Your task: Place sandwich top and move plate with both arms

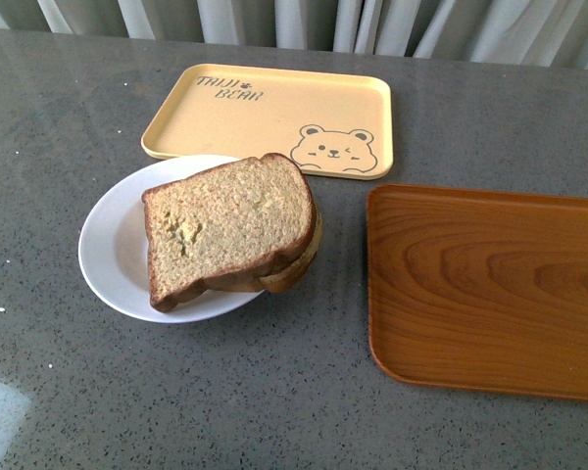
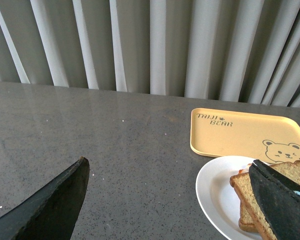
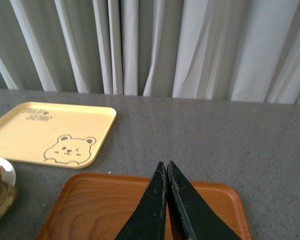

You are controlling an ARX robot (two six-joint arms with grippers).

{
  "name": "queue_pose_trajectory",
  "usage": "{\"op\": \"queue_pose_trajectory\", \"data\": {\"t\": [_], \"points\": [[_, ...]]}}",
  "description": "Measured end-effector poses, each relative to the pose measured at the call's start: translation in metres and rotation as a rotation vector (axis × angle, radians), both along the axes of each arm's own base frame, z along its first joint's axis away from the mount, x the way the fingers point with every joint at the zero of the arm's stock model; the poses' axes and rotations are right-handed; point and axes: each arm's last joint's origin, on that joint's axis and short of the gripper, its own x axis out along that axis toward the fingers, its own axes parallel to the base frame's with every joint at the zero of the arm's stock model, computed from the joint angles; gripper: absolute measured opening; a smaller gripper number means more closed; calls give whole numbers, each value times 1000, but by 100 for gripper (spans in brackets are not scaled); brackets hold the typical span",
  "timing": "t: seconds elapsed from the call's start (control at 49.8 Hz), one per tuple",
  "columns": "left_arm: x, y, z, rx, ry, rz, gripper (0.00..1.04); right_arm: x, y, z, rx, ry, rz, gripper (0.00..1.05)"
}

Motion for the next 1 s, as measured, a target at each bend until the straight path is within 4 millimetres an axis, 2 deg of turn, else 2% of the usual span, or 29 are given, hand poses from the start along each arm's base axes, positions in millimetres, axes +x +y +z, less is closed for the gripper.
{"op": "queue_pose_trajectory", "data": {"t": [0.06, 0.381, 1.004], "points": [[0, 0, 0, 0, 0, 0, 96, -4, -3, -4, -2, 17, 2, 2], [0, 0, 0, 0, 0, 0, 96, -17, -19, 4, -1, -9, -6, 2], [0, 0, 0, 0, 0, 0, 96, -38, -20, 7, -1, -22, -5, 2]]}}
